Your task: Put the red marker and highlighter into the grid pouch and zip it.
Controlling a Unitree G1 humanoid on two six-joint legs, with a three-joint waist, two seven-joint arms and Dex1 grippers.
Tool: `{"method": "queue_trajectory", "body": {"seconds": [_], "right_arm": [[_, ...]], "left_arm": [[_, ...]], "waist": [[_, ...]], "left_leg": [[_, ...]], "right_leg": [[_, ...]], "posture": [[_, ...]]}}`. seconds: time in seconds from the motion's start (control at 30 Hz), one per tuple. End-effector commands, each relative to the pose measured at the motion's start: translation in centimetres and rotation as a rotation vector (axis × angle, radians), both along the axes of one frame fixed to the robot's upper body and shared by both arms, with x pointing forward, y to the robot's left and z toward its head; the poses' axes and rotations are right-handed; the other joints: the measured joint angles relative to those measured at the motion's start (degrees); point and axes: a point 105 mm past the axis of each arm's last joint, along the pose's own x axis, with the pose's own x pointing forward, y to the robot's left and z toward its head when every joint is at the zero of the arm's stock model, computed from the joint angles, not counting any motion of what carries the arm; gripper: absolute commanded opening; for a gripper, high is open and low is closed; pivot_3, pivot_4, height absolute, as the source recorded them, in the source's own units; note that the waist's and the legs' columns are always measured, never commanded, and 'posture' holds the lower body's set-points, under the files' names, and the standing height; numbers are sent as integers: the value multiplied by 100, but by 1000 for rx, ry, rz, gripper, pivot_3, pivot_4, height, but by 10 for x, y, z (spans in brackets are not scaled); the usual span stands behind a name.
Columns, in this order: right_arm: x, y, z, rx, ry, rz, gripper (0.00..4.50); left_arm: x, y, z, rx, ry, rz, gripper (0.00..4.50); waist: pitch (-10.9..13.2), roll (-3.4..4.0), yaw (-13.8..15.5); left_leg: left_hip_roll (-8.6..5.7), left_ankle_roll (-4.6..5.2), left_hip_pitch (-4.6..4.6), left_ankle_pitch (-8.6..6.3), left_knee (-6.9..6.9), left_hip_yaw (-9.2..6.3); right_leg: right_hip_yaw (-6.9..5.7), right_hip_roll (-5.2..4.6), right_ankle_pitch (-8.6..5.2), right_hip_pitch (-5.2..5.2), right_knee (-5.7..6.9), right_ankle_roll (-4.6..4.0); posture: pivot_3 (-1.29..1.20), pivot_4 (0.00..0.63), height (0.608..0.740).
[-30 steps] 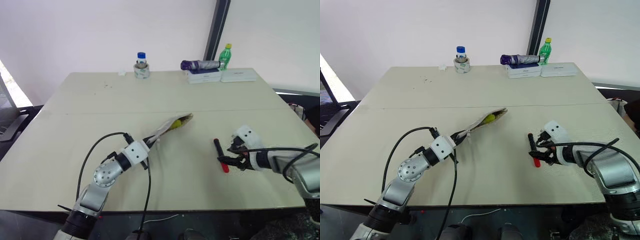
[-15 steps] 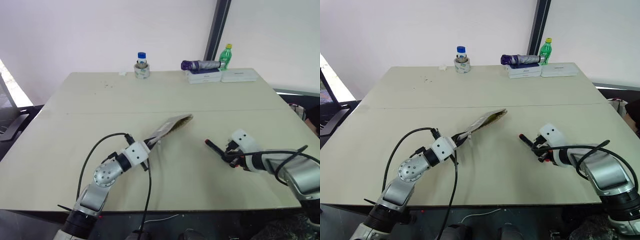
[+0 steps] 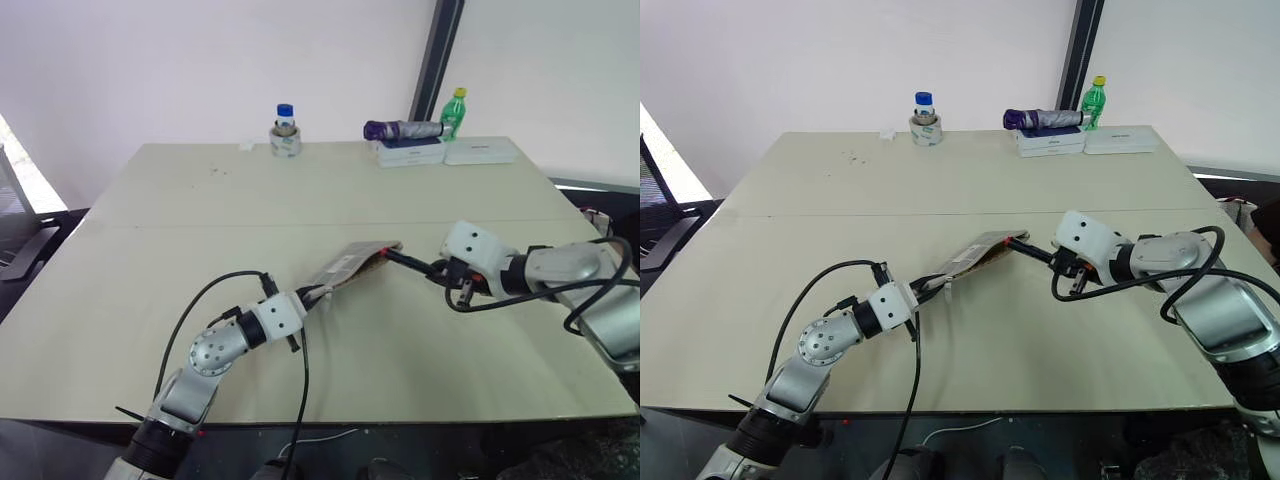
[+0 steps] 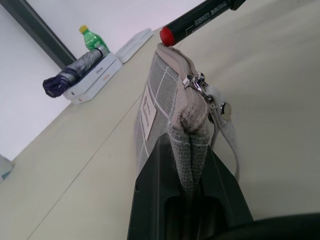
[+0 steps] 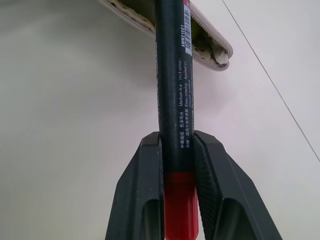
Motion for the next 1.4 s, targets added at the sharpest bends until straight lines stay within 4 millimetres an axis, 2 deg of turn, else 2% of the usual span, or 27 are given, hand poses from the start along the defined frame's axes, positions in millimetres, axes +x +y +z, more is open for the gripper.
{"method": "queue_trajectory", "body": {"seconds": [0.03, 0.17, 0.57, 0.8, 0.93, 0.97, 1.1, 1.2, 1.3, 1.4], "right_arm": [[1, 1, 8, -52, -46, 34, 307], [1, 3, 4, -111, -63, 72, 307], [-20, 37, -1, -338, -142, 402, 307], [-26, 65, -8, -345, -167, 511, 307], [-24, 68, -8, -310, -154, 503, 307], [-22, 67, -4, -299, -164, 491, 1345], [-17, 58, 12, -238, -190, 420, 3254], [-15, 48, 35, -114, -192, 349, 3254], [-22, 45, 52, 17, -172, 329, 3254], [-29, 50, 55, 161, -110, 317, 3254]], "left_arm": [[-8, -7, 12, -26, -46, -33, 0], [-12, -12, 10, -15, -43, -62, 0], [-29, -27, -2, 133, -36, -245, 0], [-31, -30, 0, 143, -32, -281, 0], [-31, -30, 1, 133, -27, -272, 0], [-30, -29, 2, 118, -20, -260, 0], [-26, -23, 7, 44, 7, -206, 0], [-17, -18, 20, -77, 39, -135, 0], [-10, -15, 33, -197, 70, -91, 0], [-4, -16, 44, -306, 108, -73, 0]], "waist": [[0, 0, -2], [0, 0, -3], [1, 1, -5], [1, 1, -11], [0, 1, -7], [0, 1, -7], [0, 1, 2], [1, 1, -2], [0, 0, 0], [0, 0, -1]], "left_leg": [[0, 0, 0, 0, 0, 0], [0, 0, 0, 0, -1, 0], [0, -1, 1, 0, 0, 0], [0, -1, 2, 0, 0, -1], [0, -2, 1, 1, 1, -1], [0, -2, 1, 1, 1, -1], [0, -2, 1, 1, 2, -2], [0, -1, 1, 1, 2, -2], [0, -1, 2, 0, 2, -4], [0, 0, 2, 0, 3, -4]], "right_leg": [[0, 0, 0, 0, 0, 0], [0, 0, 0, -1, 0, 0], [0, 1, 0, 0, 0, 0], [0, 1, 0, 0, 0, 0], [0, 1, 0, 0, 0, 0], [0, 1, 0, 1, 0, 0], [0, 1, 0, 2, 0, 0], [0, 1, 0, 2, -1, 0], [0, 1, 0, 3, 0, 0], [-1, 1, 0, 5, -1, 0]], "posture": [[0, 150, 740], [0, 150, 740], [0, 150, 740], [0, 150, 740], [0, 150, 740], [0, 150, 740], [0, 150, 740], [0, 150, 740], [0, 150, 740], [0, 150, 740]]}}
